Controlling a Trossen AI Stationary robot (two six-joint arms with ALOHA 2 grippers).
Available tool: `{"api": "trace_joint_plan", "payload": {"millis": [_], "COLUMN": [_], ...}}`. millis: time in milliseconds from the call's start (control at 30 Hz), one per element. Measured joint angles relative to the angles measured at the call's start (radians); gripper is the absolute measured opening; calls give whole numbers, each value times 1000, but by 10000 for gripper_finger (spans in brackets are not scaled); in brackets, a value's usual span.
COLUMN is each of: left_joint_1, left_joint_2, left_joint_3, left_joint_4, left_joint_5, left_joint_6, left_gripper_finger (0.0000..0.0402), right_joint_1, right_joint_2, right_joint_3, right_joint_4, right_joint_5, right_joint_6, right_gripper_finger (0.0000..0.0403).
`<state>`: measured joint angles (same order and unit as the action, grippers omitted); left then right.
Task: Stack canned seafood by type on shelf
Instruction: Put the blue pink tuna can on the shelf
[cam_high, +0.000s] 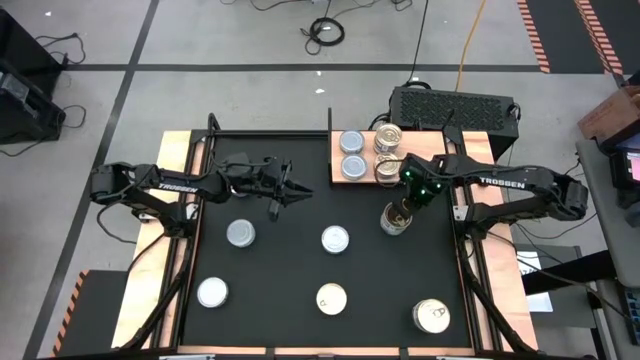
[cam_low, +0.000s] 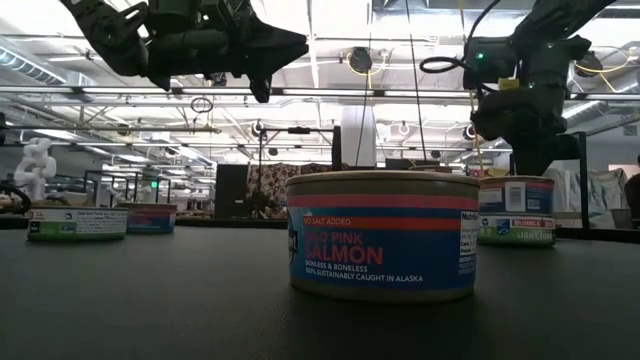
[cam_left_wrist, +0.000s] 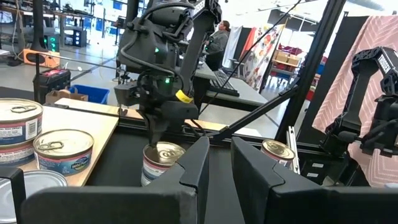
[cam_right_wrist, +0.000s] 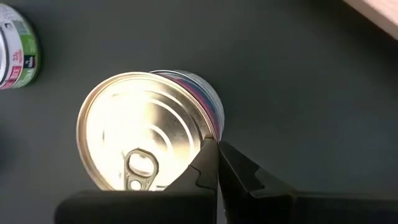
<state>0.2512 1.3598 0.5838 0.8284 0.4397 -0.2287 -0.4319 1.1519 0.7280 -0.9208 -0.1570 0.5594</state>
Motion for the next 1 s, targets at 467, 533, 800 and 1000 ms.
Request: {"api": "trace_joint_plan", "payload": {"millis": [467, 533, 800, 1000], "left_joint_1": [0, 0, 0, 0], "left_joint_2": [0, 0, 0, 0], "left_joint_3": [0, 0, 0, 0], "left_joint_4": [-19, -23, -27, -27], "left_joint_5": [0, 0, 0, 0], "left_joint_6": [0, 0, 0, -1], "left_gripper_finger": [67, 67, 67, 67], "right_joint_1": [-35, -34, -34, -34], "right_joint_2": [-62, -80, -122, -104], "right_joint_3": [-2, -2, -2, -2], "right_joint_4": [-10, -14, -18, -20], "right_joint_5": [-16, -25, -21, 4], "right_joint_6": [-18, -9, 5, 10], "right_gripper_finger": [0, 0, 0, 0]}}
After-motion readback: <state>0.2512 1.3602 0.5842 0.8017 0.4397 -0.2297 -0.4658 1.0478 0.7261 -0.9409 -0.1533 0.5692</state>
